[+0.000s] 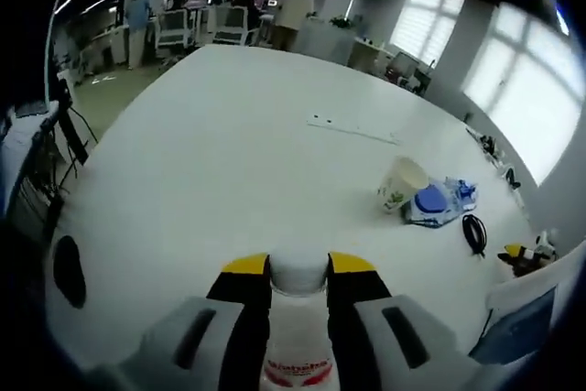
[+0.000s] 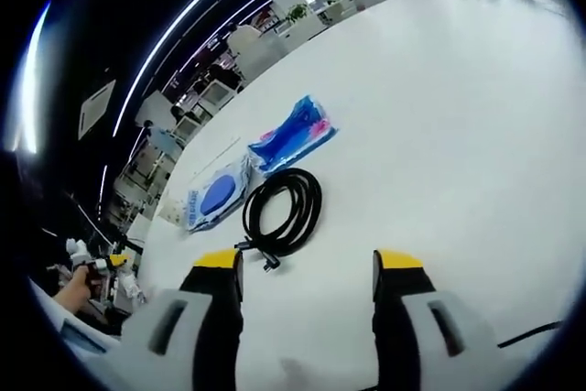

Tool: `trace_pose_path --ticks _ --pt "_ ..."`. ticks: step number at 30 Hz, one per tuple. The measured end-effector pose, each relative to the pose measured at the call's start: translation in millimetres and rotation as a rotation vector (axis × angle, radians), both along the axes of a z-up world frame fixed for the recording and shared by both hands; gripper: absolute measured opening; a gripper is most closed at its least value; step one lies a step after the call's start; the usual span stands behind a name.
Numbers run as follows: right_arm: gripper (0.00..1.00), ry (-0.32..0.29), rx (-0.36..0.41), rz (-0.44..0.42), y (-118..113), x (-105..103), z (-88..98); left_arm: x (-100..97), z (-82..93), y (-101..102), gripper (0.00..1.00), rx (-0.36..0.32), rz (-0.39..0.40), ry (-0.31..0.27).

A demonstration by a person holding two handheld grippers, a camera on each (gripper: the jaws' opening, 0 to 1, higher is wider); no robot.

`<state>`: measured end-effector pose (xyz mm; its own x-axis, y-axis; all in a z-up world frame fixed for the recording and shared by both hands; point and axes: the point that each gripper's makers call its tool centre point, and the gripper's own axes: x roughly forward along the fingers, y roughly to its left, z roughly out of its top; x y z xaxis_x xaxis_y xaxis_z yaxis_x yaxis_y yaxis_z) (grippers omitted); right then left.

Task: Arrange the tabletop items into an orderly group along one side of the table until the central work area is clear of visible clutter.

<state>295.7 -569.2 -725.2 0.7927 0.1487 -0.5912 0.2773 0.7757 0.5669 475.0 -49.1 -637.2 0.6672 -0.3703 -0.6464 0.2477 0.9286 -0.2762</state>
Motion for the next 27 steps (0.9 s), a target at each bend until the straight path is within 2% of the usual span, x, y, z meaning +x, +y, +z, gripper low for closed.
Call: trace_pose_path --ticks 2,5,9,11,13,16,18,19,23,27 --pt "0.56 -0.001 -0.001 0.005 2 0 -0.5 1.0 13.2 -2 0.2 -0.019 0.002 -0.04" --pt "0.55 -0.004 0.001 0.008 4 1 -0.6 6.9 27.6 -5 0.2 -0.009 0.0 -0.09" --pt "0.55 -0.017 0.009 -0.001 4 6 0.6 29.8 46.9 -16 0.2 0.016 -0.009 -0.192" --pt "0.55 -0.024 0.008 -0.003 3 8 2.7 46.1 64.4 -24 0.2 0.009 -0.009 -0.259" --pt "0.55 -0.03 0.004 -0.004 2 9 4.6 61.5 82.7 -34 0.2 0.002 -0.016 -0.293" --pt "0.55 -0.033 0.004 -0.014 -2 8 5.1 80.1 104.0 -48 0.2 0.014 -0.058 -0.334" --pt "0.55 -0.033 0.004 -0.025 -4 6 5.2 90.5 117.4 -58 0.2 0.024 -0.081 -0.341" --pt "0.55 -0.033 0.005 -0.033 -6 4 4.8 96.0 128.0 -65 0.2 0.024 -0.108 -0.369" --pt "0.55 -0.023 0.009 -0.052 -8 -3 0.2 107.7 155.7 -83 0.2 -0.009 -0.133 -0.389" --pt "0.55 -0.016 0.019 -0.07 -8 -6 -3.8 115.6 164.6 -94 0.2 -0.009 -0.162 -0.393"
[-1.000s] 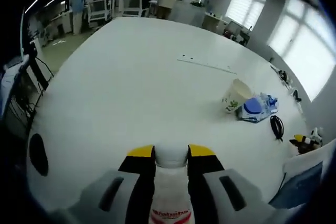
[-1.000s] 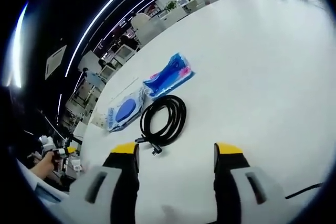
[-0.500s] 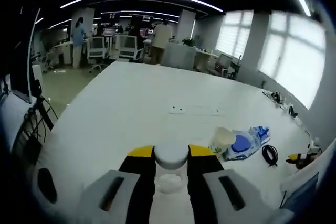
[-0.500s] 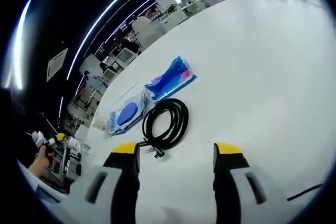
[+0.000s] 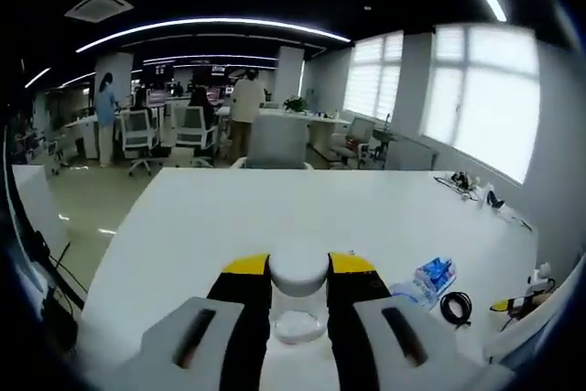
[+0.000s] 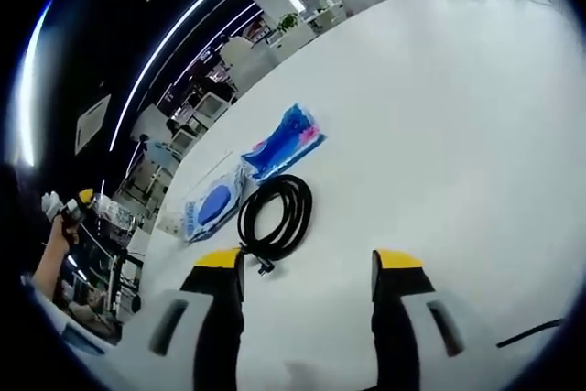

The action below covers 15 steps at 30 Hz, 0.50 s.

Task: Arrange the tabletop items into an orderly group along one side of the table until the central work area is clear of visible clutter.

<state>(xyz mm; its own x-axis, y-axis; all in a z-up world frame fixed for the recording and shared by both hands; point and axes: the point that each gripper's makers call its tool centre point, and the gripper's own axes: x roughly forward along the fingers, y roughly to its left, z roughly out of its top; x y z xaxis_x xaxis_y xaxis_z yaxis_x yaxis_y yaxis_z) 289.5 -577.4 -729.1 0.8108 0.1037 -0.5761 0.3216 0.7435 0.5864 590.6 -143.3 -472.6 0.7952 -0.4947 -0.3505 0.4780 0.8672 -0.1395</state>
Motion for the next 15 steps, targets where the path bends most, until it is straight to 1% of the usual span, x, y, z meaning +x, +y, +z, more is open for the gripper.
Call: trace_pose_path --ticks 2,5,8,9,10,15 --pt "0.55 0.002 0.009 -0.011 1 0 -1.0 3.4 -1.0 -7 0.2 0.024 -0.017 -0.001" --pt "0.54 0.004 0.011 -0.012 3 1 -2.6 6.1 -13.4 -13 0.2 0.052 -0.029 0.019" --pt "0.54 0.002 0.017 -0.011 5 3 -1.9 7.2 -32.0 -18 0.2 0.066 -0.043 0.049" --pt "0.54 0.003 0.018 -0.01 6 5 -2.0 8.2 -40.5 -19 0.2 0.066 -0.044 0.061" --pt "0.54 0.003 0.019 -0.01 6 5 -1.7 8.3 -43.0 -20 0.2 0.066 -0.044 0.065" --pt "0.54 0.005 0.018 -0.005 6 8 -2.2 5.2 -82.5 -30 0.2 0.087 -0.047 0.138"
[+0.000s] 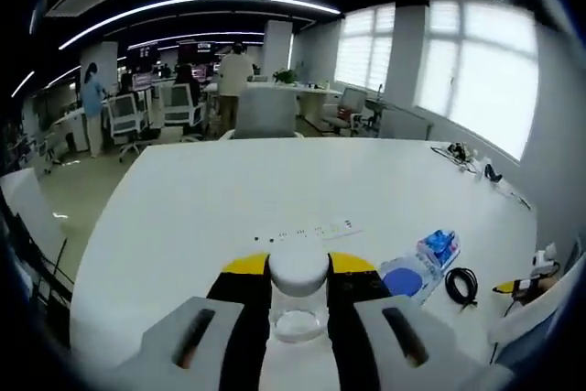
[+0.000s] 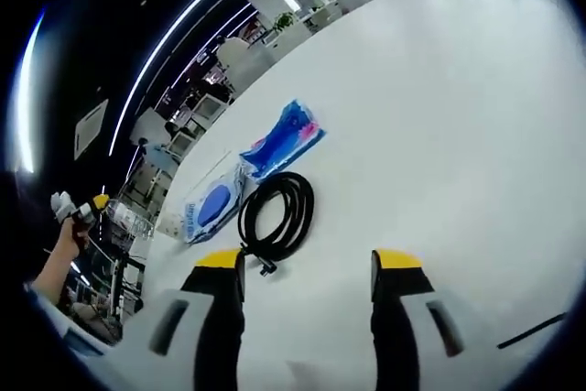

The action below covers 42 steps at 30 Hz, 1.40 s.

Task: Arrange the tabletop items into an orderly group along one side of the table until the central work area is clear of visible clutter.

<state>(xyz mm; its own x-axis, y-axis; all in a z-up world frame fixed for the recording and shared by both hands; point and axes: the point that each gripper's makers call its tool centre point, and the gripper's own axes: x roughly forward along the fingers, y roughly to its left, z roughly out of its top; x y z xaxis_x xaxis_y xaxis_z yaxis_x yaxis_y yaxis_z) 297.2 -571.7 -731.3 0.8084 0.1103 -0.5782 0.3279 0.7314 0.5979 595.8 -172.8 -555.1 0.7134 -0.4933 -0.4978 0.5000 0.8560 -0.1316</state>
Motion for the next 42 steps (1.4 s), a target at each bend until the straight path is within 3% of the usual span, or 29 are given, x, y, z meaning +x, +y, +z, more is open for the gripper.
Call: trace_pose_path --ticks 7,15,32,36,42 --pt "0.54 0.007 0.011 0.003 3 0 -2.6 -5.4 -36.0 -15 0.2 0.005 0.016 0.063" --pt "0.54 0.006 0.024 0.003 5 1 -3.9 -5.4 -55.2 -21 0.21 0.032 0.048 0.095" --pt "0.54 -0.035 0.093 -0.024 12 7 -1.0 -11.5 -58.8 -32 0.22 0.081 0.037 0.042" --pt "0.54 -0.047 0.103 -0.021 13 6 0.2 -13.0 -59.8 -34 0.23 0.057 0.052 0.053" --pt "0.54 -0.067 0.122 -0.045 9 0 2.3 -18.7 -67.2 -38 0.24 0.113 0.013 0.032"
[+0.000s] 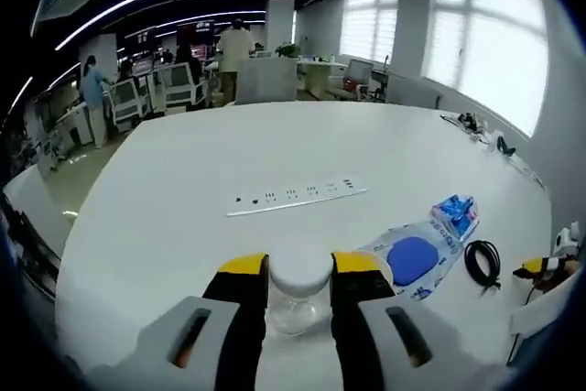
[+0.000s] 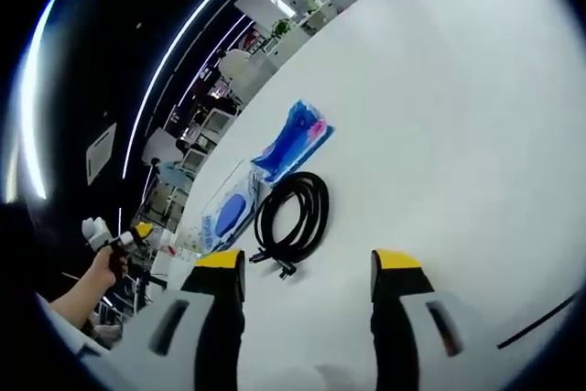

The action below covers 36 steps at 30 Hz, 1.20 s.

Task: Arrange the tabletop items into an orderly group along one side of the table until the central work area is clear of visible clutter.

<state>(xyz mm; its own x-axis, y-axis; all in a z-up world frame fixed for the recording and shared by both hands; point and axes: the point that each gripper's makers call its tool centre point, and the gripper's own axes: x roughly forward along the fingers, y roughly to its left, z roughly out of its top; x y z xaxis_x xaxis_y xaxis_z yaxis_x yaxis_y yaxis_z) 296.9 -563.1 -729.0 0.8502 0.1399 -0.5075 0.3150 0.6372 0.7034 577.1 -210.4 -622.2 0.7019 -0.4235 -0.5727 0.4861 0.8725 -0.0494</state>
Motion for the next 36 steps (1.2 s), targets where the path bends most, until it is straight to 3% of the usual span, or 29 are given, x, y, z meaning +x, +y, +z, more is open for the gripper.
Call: trace_pose_path --ticks 4,10,16,24,28,36 --pt "0.55 -0.01 -0.005 -0.007 -2 -4 3.4 -1.2 1.1 2 0.26 -0.02 0.016 0.008" --pt "0.56 -0.024 -0.036 0.021 -2 -3 8.5 -3.2 11.6 9 0.56 -0.035 0.035 -0.059" --pt "0.58 -0.048 -0.11 0.095 1 5 19.1 -17.2 13.6 14 0.7 -0.092 0.03 -0.069" --pt "0.61 -0.068 -0.24 0.24 8 14 29.0 -52.5 -3.1 29 0.84 -0.151 0.059 -0.013" --pt "0.63 -0.074 -0.254 0.274 11 16 31.9 -75.0 -15.9 30 0.9 -0.178 0.064 0.024" --pt "0.64 -0.065 -0.296 0.348 15 11 29.3 -123.6 -40.4 37 0.92 -0.176 0.058 0.088"
